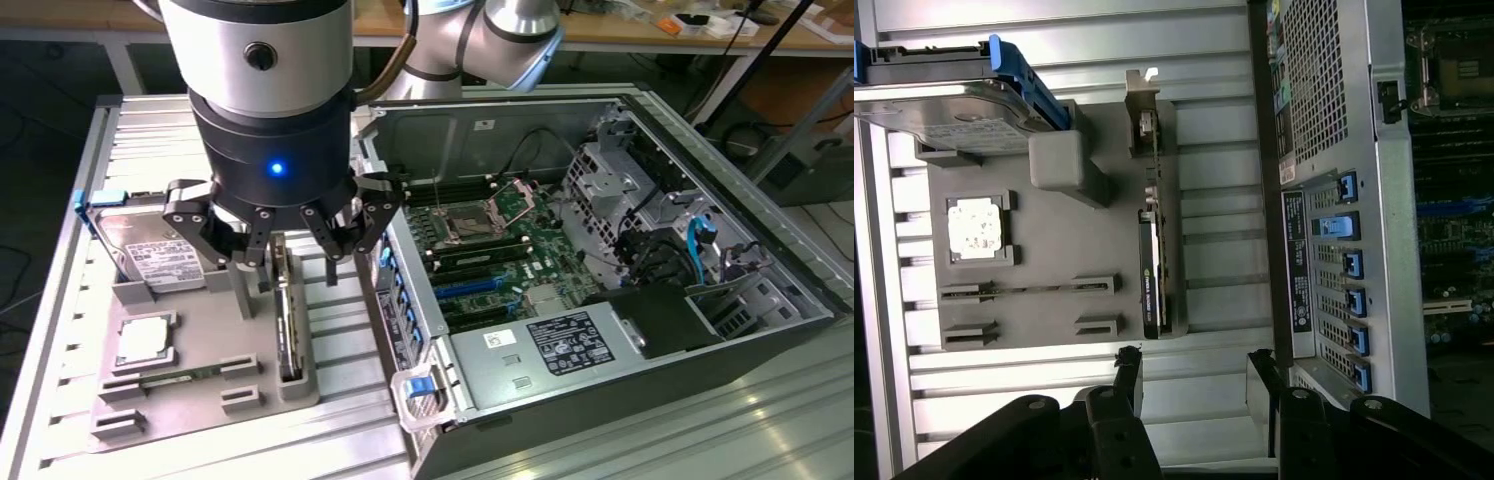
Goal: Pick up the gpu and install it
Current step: 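Pick up the gpu and move the gpu toward the slot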
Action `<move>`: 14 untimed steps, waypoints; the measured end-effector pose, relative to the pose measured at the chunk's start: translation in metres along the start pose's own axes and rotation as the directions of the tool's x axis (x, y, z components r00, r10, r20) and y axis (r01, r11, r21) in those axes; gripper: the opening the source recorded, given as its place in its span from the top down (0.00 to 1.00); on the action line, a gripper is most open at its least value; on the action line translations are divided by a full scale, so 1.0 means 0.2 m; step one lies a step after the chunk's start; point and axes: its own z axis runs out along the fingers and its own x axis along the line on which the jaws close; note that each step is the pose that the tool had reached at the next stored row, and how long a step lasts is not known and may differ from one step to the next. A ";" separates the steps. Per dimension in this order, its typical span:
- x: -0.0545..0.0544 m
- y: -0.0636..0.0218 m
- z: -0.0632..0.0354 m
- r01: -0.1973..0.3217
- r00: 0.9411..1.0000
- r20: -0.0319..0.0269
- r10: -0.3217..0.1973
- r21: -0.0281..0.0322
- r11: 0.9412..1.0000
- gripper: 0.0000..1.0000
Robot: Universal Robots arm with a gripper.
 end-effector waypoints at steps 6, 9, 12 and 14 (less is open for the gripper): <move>0.00 0.000 0.001 0.000 1.000 0.000 0.000 0.000 1.000 0.46; 0.00 0.000 0.007 0.000 1.000 0.000 0.000 0.000 1.000 0.46; 0.00 -0.001 0.018 0.000 1.000 0.000 0.000 0.000 1.000 0.46; 0.00 -0.001 0.023 0.000 1.000 0.000 0.000 0.000 1.000 0.46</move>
